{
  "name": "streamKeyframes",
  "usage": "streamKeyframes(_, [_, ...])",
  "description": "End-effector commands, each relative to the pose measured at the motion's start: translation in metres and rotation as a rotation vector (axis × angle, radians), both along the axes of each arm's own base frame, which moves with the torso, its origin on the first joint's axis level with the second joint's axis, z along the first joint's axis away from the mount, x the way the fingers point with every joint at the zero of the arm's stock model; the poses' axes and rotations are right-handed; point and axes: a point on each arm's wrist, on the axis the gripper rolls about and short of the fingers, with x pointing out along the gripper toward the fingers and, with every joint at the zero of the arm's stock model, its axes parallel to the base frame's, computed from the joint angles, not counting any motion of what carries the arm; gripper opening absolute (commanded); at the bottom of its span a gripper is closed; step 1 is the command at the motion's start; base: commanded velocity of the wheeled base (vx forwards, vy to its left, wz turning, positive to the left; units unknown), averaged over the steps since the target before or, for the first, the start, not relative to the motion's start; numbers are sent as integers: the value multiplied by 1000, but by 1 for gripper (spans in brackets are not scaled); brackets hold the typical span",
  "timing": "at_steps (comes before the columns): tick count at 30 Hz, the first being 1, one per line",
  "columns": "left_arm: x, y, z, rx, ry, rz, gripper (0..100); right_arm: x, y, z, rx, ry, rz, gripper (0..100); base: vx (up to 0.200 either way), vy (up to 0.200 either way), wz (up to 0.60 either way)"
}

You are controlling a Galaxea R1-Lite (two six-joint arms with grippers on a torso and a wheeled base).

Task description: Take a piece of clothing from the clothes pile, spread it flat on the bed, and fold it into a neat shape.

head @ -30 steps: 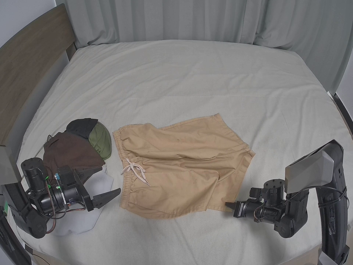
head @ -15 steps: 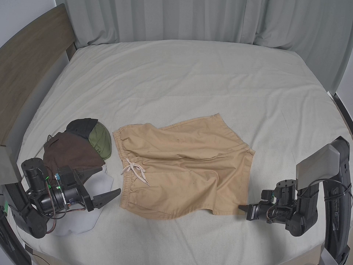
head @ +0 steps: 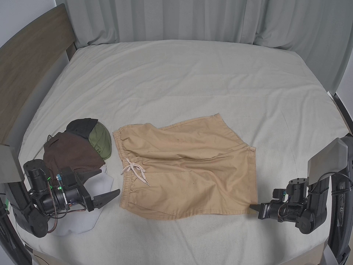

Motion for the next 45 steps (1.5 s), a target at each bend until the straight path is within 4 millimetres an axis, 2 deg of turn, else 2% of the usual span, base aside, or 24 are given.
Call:
streamKeyframes(1, [0, 0, -3, -1, 13, 1, 100, 1, -1, 3, 4, -13, 1, 0, 0, 0, 0])
streamKeyframes(2, [0, 0, -3, -1, 15, 1, 100, 1, -1, 3, 0, -15, 4, 100, 0, 0, 0])
streamKeyframes(9, [-1, -2, -6, -7, 38, -6, 100, 1, 0, 12, -5, -54, 30, 100, 0, 0, 0])
streamKeyframes(15, [3, -1, -28, -5, 130, 6, 100, -1, 0, 15, 14, -55, 52, 100, 0, 0, 0])
streamKeyframes(16, [5, 0, -39, -3, 173, 16, 100, -1, 0, 15, 11, -58, 52, 100, 0, 0, 0])
streamKeyframes(19, [7, 0, -51, -3, 229, 41, 100, 0, 0, 14, 7, -59, 53, 100, 0, 0, 0])
streamKeyframes(27, [14, -2, -63, -93, 353, 99, 100, 0, 0, 15, 7, -61, 51, 100, 0, 0, 0])
streamKeyframes(33, [26, -3, -82, -98, 413, 198, 100, -1, 0, 15, 6, -60, 50, 100, 0, 0, 0])
streamKeyframes(41, [26, -16, -84, -173, 495, 199, 100, 0, 0, 14, 6, -60, 49, 100, 0, 0, 0])
streamKeyframes(45, [31, -18, -91, -201, 534, 231, 100, 0, 0, 14, 6, -58, 49, 100, 0, 0, 0])
